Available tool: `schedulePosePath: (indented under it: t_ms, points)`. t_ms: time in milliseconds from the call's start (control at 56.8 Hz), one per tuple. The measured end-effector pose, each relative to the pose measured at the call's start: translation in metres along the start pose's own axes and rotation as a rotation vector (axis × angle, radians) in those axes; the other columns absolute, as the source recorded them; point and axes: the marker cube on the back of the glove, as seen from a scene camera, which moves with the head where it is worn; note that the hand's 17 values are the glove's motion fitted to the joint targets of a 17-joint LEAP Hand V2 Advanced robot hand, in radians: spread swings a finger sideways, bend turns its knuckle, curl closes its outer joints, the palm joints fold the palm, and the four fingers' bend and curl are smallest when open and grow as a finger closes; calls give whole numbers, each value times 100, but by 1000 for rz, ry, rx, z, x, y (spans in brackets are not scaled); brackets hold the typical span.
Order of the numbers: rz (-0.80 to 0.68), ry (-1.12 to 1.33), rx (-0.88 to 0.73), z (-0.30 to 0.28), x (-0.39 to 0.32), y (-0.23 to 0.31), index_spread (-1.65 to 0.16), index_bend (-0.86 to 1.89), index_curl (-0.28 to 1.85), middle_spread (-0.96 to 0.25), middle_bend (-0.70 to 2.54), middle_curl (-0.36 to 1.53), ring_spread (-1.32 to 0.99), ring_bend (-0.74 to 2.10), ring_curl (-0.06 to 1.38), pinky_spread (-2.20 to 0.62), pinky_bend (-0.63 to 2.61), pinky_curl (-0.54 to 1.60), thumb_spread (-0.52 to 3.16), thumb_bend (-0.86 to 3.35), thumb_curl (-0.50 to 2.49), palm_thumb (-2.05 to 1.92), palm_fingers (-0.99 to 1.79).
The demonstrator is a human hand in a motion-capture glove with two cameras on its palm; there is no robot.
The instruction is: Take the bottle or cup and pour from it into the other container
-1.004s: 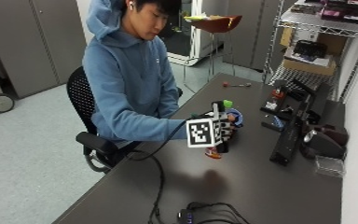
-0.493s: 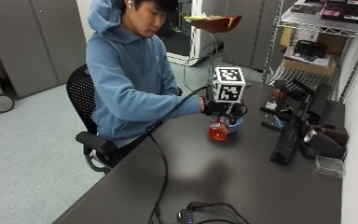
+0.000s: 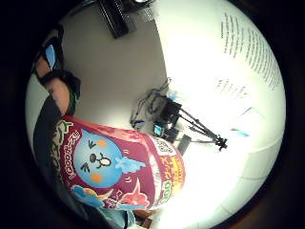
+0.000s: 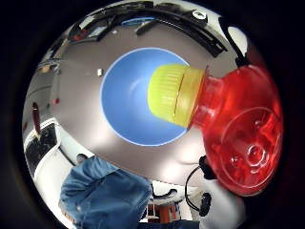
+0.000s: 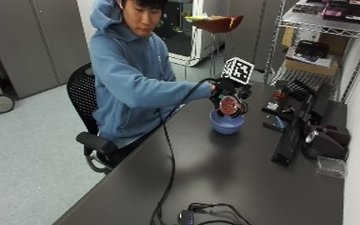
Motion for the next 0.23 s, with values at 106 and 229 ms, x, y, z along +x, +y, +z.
schedulePosePath:
  t_ms: [106, 229]
  points:
    - [14, 11, -19, -7, -15, -7, -13, 14, 39, -8, 41, 55, -17, 56, 50, -15, 41, 40, 10, -4, 73, 104, 116]
    - [50, -10, -23, -11, -20, -11, -14, 14, 39, -9, 40, 56, -17, 57, 50, -16, 41, 40, 10, -4, 73, 104, 115]
